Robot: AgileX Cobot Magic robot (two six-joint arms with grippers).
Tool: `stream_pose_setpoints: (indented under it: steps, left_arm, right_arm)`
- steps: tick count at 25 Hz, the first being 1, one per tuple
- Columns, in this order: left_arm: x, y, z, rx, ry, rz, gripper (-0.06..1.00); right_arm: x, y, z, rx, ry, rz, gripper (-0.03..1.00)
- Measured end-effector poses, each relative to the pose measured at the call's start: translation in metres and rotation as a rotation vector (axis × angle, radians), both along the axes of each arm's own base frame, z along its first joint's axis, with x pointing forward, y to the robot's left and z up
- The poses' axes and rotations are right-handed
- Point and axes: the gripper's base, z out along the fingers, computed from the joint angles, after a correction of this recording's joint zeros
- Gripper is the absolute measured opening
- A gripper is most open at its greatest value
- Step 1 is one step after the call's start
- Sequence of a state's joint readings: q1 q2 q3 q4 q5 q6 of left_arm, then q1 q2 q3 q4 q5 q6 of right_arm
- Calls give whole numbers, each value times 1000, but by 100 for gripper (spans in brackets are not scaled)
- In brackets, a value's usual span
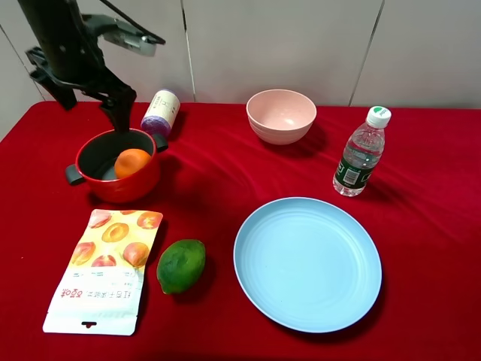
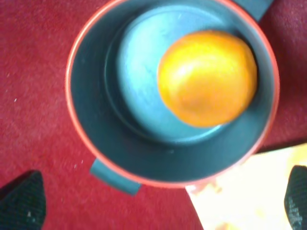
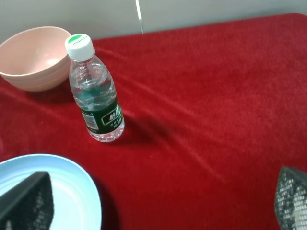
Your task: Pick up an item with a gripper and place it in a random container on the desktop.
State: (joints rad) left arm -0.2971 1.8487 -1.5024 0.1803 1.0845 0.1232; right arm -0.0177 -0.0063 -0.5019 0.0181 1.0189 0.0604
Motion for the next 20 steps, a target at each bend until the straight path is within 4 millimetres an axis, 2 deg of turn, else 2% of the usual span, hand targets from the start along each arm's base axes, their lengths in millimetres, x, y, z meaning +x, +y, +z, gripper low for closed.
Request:
stream_pose_setpoints:
  steps: [6,20]
  left_arm:
    - [-17,6,27,5,1,11,99]
    - [-52,16,91,-55,-174,13,99]
  right_arm:
    - [0,0,0,2,0,2,69]
    - [0,0,0,2,0,2,69]
